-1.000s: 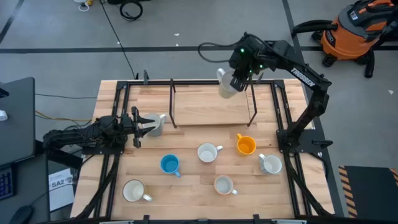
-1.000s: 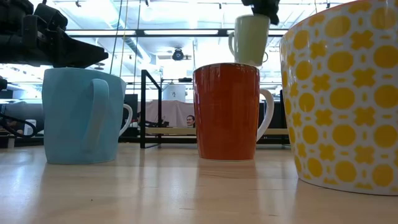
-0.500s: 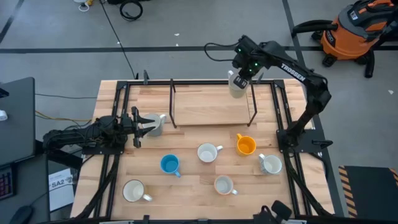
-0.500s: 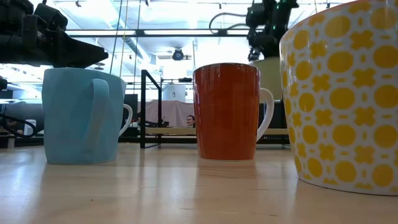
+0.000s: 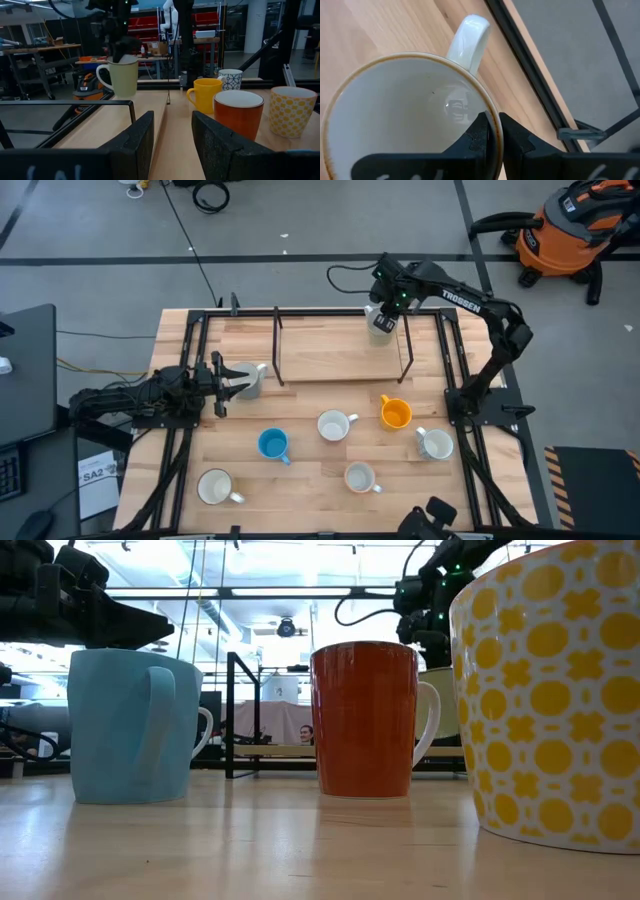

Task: Place coffee mugs
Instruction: Put the green cup on the shelf

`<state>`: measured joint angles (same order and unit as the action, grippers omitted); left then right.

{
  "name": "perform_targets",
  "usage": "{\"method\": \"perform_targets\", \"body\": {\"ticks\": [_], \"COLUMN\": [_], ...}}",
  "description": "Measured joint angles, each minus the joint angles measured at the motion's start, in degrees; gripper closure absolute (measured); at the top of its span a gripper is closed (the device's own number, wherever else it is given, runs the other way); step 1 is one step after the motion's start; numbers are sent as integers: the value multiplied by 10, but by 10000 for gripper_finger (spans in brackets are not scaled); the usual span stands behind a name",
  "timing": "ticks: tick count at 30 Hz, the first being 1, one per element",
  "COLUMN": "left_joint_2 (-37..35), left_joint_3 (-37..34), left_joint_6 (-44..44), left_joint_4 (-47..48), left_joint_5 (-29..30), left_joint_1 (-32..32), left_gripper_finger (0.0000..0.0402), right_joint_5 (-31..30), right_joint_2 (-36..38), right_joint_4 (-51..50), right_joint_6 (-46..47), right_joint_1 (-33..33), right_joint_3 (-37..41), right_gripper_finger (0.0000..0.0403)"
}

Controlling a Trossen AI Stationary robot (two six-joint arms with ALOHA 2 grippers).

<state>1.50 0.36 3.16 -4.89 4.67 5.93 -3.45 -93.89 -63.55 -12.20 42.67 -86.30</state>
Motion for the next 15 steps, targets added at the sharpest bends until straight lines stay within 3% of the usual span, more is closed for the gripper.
{"method": "perform_targets", "body": {"ticks": [15], "left_joint_2": [0], "left_joint_3": [0], "left_joint_6": [0], "left_joint_4": [0], "left_joint_5": [0], "left_joint_1": [0], "left_gripper_finger": [262], "right_joint_5": [-37], "right_joint_2": [0], "right_joint_4": [39], "right_joint_6": [-43], "right_joint_1": [17], "right_joint_3": [36], "right_gripper_finger": [367]}}
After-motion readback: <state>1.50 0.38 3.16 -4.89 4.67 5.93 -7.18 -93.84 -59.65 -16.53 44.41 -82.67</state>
